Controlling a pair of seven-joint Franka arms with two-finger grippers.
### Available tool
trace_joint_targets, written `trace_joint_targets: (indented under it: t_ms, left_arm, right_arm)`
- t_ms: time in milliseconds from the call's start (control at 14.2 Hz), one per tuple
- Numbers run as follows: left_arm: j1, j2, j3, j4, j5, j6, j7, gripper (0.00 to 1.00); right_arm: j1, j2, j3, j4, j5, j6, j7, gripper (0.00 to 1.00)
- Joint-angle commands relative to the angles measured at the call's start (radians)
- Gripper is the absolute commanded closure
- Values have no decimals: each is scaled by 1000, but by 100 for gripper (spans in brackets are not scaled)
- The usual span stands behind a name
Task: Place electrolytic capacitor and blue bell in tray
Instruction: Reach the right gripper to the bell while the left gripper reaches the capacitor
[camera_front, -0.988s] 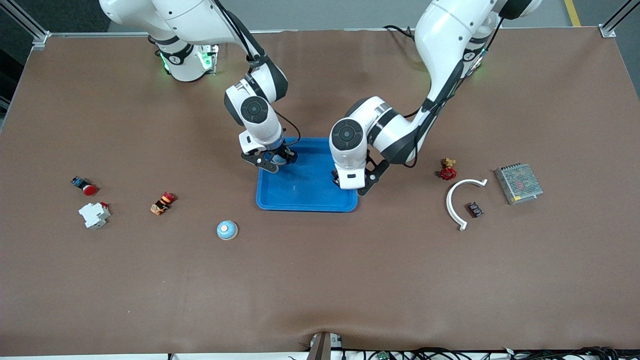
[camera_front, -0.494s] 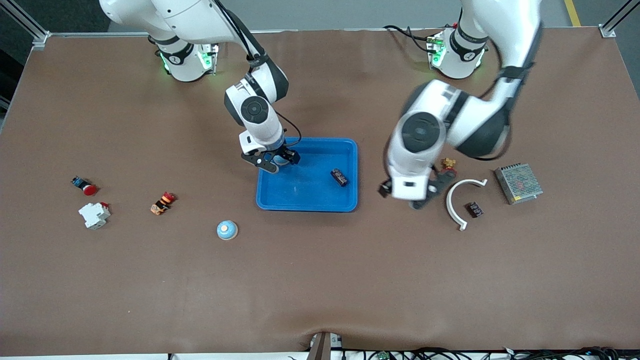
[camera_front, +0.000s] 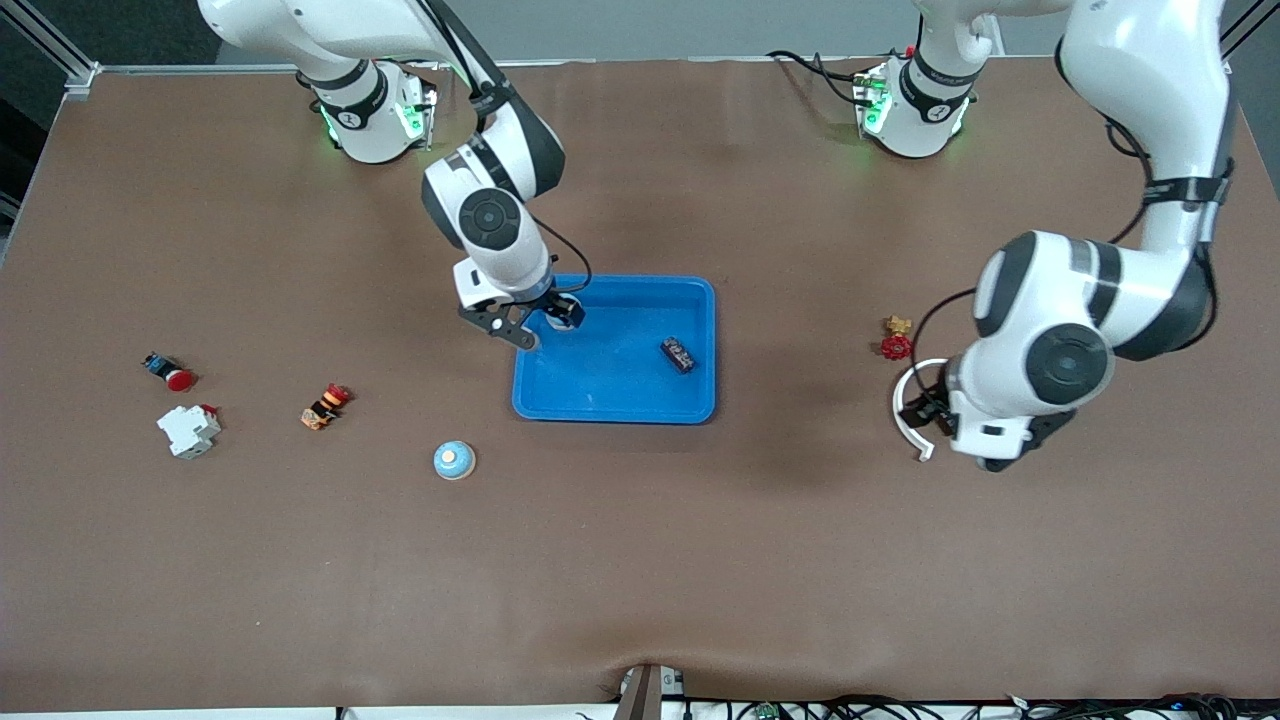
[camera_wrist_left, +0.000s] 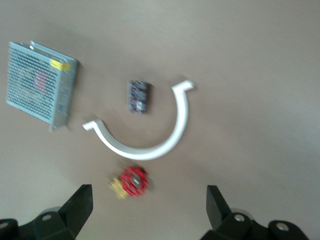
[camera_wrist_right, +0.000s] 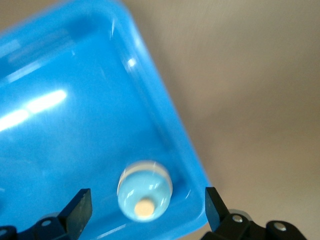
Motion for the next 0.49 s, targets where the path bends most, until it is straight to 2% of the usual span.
trace_joint_targets:
  t_ms: [0, 282, 424]
  left_arm:
    - [82, 2, -12, -65, 28, 91, 83, 3]
    - [197, 21, -12, -208, 48, 315, 143, 17]
    - [205, 51, -13, -216, 33, 362, 122, 21]
  right_arm:
    - [-85, -7, 9, 24, -32, -23, -117, 0]
    - [-257, 28, 7, 81, -30, 23, -396, 0]
    - [-288, 90, 7, 90, -30, 121, -456, 0]
